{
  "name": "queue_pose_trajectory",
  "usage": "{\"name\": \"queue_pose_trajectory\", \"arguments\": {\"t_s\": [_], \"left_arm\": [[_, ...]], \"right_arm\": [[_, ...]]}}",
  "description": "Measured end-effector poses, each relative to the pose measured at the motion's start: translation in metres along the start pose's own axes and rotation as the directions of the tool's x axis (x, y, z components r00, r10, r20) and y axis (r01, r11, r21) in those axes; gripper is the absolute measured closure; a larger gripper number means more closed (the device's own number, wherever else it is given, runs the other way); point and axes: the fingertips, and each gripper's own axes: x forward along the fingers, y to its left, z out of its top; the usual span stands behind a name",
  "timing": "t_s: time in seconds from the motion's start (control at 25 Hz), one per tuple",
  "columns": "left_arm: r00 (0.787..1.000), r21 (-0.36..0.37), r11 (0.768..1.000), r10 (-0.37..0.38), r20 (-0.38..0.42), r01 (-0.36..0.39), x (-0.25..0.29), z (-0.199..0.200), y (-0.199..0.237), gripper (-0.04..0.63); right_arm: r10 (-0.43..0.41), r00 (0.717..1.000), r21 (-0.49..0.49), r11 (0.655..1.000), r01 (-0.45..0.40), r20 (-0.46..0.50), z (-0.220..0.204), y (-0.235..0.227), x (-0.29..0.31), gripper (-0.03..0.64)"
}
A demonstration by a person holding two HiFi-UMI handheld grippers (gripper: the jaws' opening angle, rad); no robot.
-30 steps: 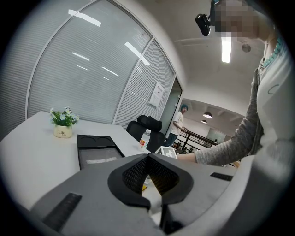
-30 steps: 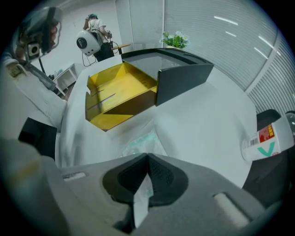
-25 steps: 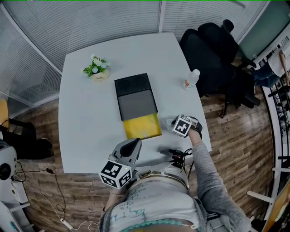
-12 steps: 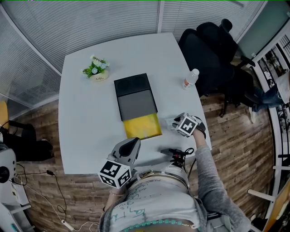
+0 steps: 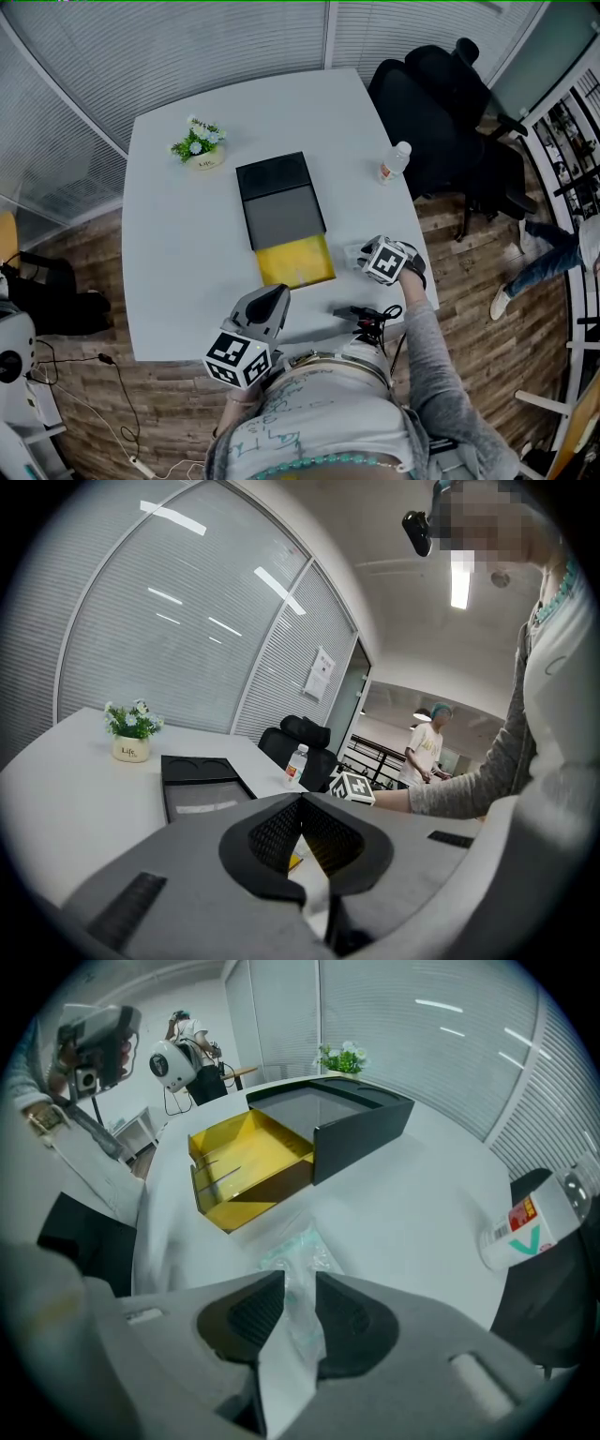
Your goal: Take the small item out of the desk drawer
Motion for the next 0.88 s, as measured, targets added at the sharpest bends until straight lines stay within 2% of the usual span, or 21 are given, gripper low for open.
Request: {"name": "queue_pose_trajectory", "arguments": {"t_s": [0.68,0.88], "left_arm": [[1.000,0.002,1.000,-0.007,0.002,0.007,0.001,-0.003,-0.004,0.598],[1.000,-0.001,1.000,-0.004,0.005,0.004,0.000,-0.001,-0.004,0.598]], "right_arm": [[0.005,1.000,0.004,1.000,-0.005,-0.005,-0.002,0.006,-0.005,0.494],[-0.002,0.999,0.001,1.000,0.002,0.035,0.005,0.007,-0.010,0.482]]}}
